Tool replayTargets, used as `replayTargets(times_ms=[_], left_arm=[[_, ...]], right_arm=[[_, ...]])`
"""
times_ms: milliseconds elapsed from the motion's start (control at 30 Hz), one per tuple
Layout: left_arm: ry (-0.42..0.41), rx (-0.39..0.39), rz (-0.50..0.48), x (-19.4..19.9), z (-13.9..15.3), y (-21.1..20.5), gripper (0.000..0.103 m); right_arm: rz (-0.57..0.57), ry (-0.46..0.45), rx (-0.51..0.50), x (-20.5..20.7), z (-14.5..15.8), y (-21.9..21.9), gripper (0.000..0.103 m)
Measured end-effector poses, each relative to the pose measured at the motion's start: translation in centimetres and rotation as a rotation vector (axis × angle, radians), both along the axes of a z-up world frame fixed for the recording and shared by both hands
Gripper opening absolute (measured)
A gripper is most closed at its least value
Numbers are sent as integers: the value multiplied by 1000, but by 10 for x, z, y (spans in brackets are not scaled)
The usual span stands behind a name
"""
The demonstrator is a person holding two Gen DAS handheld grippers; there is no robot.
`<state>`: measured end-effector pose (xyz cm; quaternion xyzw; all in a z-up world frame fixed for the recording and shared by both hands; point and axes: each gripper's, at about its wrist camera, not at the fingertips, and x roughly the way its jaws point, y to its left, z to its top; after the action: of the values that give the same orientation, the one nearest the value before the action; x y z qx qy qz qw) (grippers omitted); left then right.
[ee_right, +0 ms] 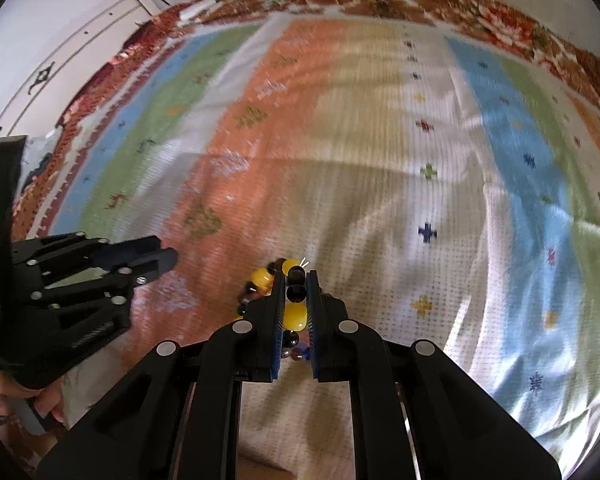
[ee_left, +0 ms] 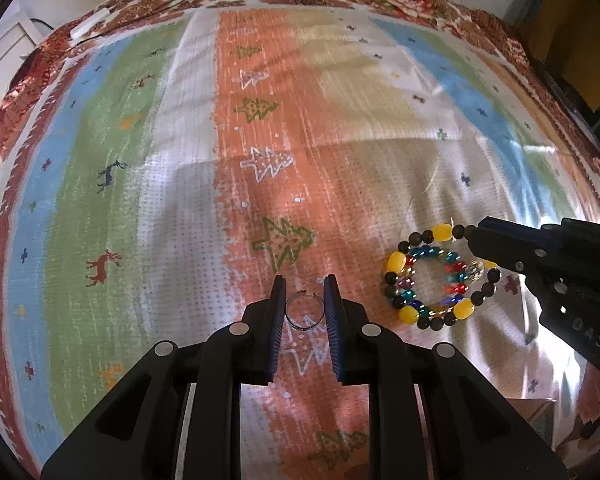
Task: Organize jewelry
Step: 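Lift ring with left tool while right tool carries yellow-bead bracelet to tin box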
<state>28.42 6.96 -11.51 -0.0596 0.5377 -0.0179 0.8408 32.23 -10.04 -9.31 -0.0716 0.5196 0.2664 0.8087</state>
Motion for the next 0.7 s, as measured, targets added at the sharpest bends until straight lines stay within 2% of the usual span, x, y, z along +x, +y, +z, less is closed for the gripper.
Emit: replayTargets(times_ms=[433, 700], left_arm=[[-56, -43, -11, -20, 27, -15, 19], [-94, -70, -2, -35, 45, -20, 19]], right_arm=[[20, -68, 45, -24, 34, -1, 10], [23, -78, 85, -37, 47, -7, 10]])
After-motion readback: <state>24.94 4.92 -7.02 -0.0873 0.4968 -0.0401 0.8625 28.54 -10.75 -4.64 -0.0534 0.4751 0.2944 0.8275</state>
